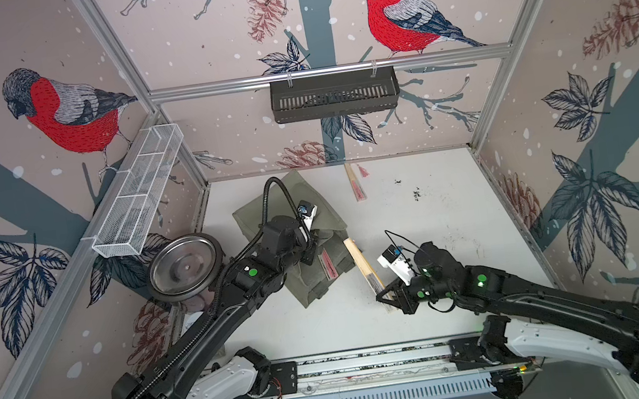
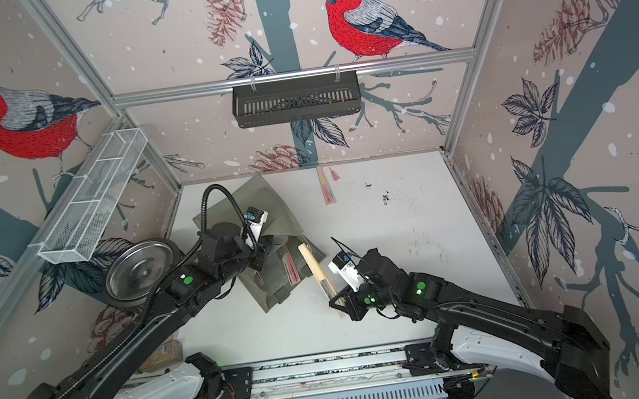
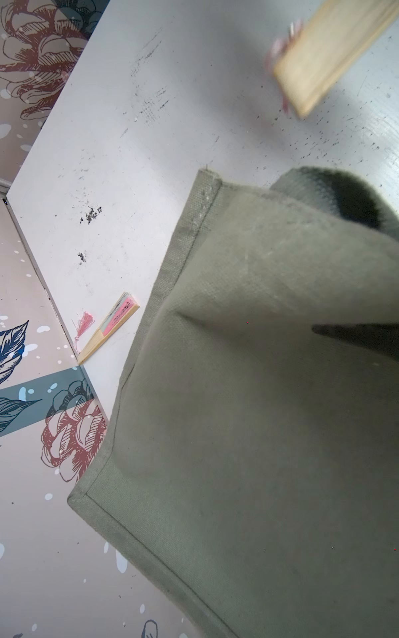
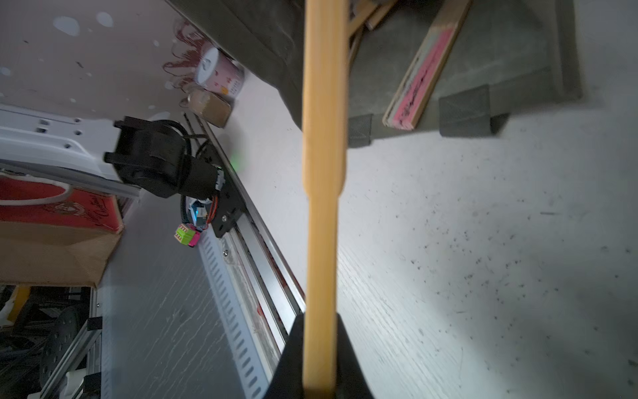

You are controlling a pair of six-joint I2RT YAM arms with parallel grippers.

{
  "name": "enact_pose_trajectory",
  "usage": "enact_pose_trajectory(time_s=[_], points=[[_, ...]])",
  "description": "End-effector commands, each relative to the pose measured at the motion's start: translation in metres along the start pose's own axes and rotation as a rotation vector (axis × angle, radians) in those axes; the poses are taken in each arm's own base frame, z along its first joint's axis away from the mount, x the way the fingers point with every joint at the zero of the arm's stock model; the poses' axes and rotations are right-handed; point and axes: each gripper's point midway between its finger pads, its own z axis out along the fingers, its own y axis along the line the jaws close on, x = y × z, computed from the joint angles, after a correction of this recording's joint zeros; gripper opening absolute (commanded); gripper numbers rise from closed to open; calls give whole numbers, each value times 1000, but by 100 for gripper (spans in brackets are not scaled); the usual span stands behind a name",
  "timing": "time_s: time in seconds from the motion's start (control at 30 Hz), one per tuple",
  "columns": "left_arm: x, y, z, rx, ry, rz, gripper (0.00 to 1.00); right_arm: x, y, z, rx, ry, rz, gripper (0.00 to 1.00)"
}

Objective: Take out the folding fans from the tote bags
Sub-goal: Pick up the folding fan from the canvas bag, then place the folding fan at the center of the board.

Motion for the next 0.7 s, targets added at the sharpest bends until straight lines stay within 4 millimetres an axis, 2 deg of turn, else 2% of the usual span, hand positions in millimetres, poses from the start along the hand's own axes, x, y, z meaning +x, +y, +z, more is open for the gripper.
enact_pose_trajectory(time_s=[0.0,0.1,0.23,0.5,0.6,0.67], points=[[-13,-2,-3,12,-50,5,0,-39,6,-14,-1,-201,-63,13],[-13,-3,-4,15,-51,5,0,-67,-4,-30,51,-319,-66,14],[-12,-3,-2,15,-47,3,0,-100,-37,-47,148,-425,-12,14],[-12,-2,-3,9,-46,3,0,-149,-136,-69,383,-485,165,13],[-12,-2,-3,12,-46,4,0,-162,-163,-64,427,-446,179,13],[-11,-1,-2,5,-44,4,0,-168,-191,-58,459,-427,219,13]])
